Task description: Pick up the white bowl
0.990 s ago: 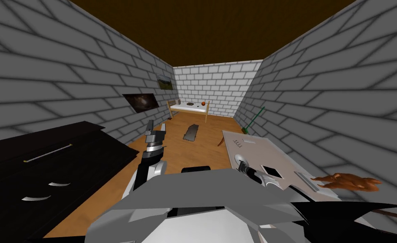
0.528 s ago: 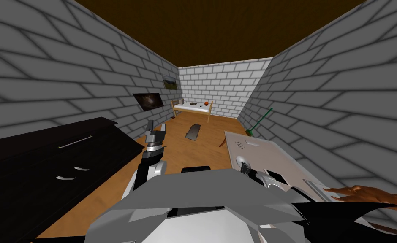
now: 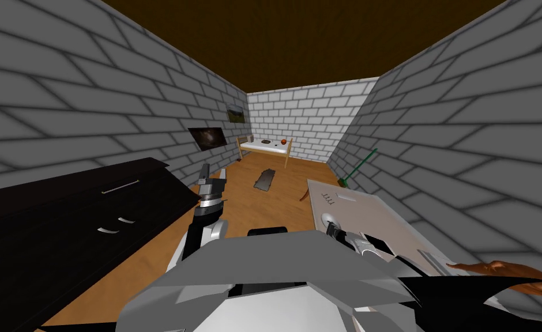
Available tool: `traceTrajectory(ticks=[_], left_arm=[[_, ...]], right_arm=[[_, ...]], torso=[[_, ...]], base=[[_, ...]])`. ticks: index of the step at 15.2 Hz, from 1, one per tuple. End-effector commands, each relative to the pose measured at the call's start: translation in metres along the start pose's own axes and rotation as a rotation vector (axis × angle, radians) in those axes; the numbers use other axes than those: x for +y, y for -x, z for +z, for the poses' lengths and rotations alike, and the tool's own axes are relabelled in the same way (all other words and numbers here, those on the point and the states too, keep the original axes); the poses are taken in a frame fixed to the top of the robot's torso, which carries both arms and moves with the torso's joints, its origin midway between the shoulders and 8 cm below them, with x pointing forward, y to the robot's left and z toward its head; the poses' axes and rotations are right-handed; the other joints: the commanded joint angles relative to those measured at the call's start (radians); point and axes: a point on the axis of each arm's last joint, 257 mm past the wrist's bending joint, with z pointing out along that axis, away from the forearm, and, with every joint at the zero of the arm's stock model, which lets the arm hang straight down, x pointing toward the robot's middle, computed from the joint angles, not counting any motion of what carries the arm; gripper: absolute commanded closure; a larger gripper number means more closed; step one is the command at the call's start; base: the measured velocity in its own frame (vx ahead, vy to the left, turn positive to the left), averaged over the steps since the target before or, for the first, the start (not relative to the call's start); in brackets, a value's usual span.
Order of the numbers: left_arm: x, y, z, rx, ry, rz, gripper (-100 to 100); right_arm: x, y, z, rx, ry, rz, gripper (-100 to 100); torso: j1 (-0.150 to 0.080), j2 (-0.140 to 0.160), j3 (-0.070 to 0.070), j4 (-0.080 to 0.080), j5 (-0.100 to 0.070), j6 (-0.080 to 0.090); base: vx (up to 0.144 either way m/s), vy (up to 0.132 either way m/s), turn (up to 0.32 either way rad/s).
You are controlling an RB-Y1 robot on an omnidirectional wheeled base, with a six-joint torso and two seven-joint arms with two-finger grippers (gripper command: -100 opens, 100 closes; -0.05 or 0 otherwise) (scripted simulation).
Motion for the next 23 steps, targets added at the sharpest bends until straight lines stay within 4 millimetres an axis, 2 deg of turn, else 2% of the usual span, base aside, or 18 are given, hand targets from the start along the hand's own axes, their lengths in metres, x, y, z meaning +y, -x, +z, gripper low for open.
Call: traceTrajectory(ticks=[1,16,17,23], left_arm=[[0.000,0.000,0.000,0.000,0.000,0.000,0],[0.000,0.000,0.000,0.000,0.000,0.000,0],[0.000,0.000,0.000,0.000,0.000,0.000,0],[0.000,0.000,0.000,0.000,0.000,0.000,0]], right_arm=[[0.001,0.002,0.002,0.008,-0.002,0.017,-100],[0.001,0.018,0.012,0.036,-0.031,0.066,-100],[0.001,0.018,0.013,0.038,-0.033,0.070,100],[0.001,0.015,0.011,0.035,-0.025,0.064,100]], torso=[[0.000,0.000,0.000,0.000,0.000,0.000],[0.000,0.000,0.000,0.000,0.000,0.000],[0.000,-0.001,0.000,0.000,0.000,0.000],[0.002,-0.005,-0.003,-0.001,0.000,0.000]], base=[[-0.049,-0.034,0.098],[-0.048,-0.030,0.074],[-0.010,-0.007,0.001],[0.012,0.005,-0.035]])
